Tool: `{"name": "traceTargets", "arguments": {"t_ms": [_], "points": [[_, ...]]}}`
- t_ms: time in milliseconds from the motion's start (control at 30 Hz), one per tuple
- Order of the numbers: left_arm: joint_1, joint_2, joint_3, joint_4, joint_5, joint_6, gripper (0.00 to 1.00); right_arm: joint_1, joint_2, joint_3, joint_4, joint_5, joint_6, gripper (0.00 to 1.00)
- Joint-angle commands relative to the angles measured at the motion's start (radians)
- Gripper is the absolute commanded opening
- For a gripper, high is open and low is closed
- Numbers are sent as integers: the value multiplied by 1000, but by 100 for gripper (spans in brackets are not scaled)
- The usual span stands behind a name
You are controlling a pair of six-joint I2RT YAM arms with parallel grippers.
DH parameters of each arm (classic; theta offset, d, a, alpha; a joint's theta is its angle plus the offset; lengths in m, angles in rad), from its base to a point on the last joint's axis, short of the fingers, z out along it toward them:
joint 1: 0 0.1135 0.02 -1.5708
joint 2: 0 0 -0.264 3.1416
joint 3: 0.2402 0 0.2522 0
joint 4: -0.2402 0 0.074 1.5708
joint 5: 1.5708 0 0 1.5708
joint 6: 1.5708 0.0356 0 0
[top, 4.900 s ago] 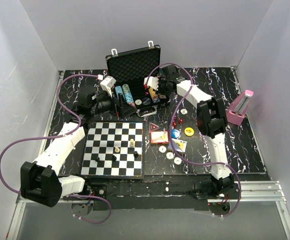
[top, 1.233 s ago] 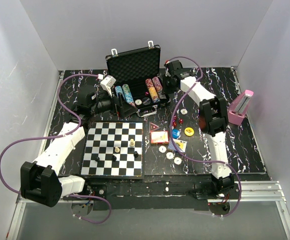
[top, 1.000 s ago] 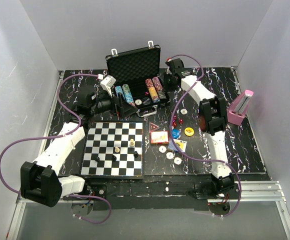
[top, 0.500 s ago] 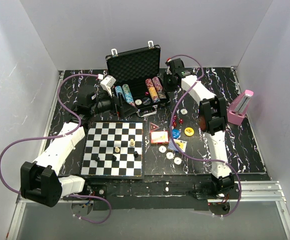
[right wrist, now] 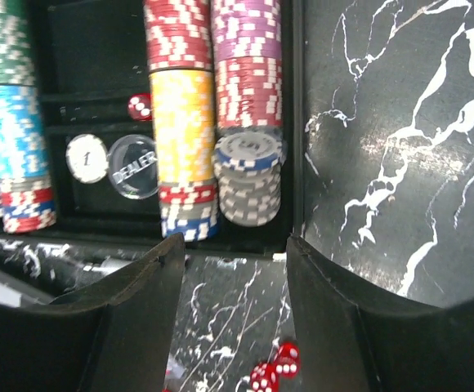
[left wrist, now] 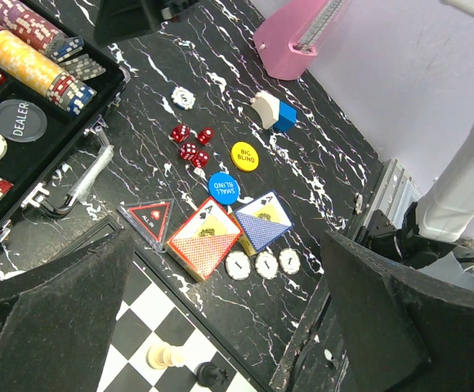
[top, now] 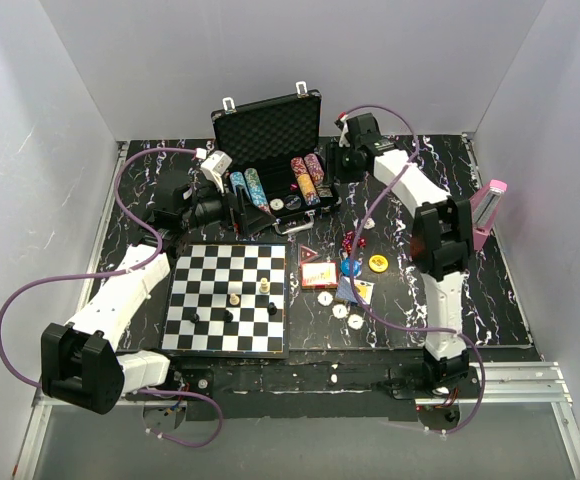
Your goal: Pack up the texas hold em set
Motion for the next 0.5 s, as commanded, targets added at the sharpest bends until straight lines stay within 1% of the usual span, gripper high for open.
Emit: {"name": "traceTargets", "arguments": {"t_ms": [0,100,200,367,467], "points": [[0,-4,22,4,0,9,98,1,-162,-72,68,-37,-40,61],[-1,-11,22,-8,-13,15,98,3,-227,-135,69,-46,-48,64],[0,-24,27,-36,-44,32,98,17,-320,-260,94,-40,-57,65],[0,-39,47,-136,-188,76,98,50,-515,-506,125,70,-68,63],[-1,-47,59,-177,-242,98,98,67,-613,-631,109,113,-22,63]]}}
